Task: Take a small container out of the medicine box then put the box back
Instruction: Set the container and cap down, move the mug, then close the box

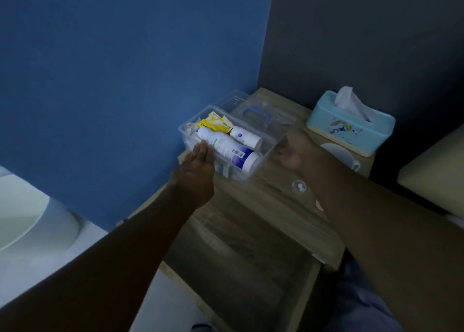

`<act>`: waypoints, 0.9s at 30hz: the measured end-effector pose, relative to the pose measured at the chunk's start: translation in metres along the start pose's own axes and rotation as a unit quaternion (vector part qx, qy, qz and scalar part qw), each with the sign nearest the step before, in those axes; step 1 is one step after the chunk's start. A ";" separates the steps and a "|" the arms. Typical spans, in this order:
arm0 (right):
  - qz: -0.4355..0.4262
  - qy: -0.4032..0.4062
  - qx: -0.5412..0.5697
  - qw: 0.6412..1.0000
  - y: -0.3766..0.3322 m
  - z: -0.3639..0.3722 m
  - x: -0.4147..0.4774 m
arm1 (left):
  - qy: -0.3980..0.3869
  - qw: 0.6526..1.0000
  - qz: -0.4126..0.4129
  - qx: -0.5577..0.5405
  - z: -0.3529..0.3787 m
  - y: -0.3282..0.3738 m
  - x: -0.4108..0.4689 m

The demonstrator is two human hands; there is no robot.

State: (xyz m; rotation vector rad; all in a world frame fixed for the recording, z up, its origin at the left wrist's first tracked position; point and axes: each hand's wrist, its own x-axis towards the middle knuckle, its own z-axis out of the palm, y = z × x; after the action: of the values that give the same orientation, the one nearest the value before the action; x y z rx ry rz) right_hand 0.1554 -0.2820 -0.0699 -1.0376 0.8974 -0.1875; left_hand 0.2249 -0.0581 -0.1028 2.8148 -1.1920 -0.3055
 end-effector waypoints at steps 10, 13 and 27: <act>-0.145 0.100 -0.029 0.984 -0.029 0.023 -0.004 | -0.013 0.999 0.008 0.029 0.002 -0.003 0.004; -0.194 0.123 -0.152 0.961 -0.017 0.032 -0.020 | -0.016 1.000 0.014 0.008 -0.002 -0.004 0.002; -0.399 0.069 -0.462 0.789 0.059 0.024 -0.040 | 0.024 0.970 -0.135 -0.201 0.021 -0.018 -0.032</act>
State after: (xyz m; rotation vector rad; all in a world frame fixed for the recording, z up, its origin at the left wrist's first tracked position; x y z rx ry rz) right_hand 0.1313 -0.2135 -0.0909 -2.3401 0.6002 -0.5696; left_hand 0.2119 -0.0223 -0.1213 2.5978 -0.6430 -0.4350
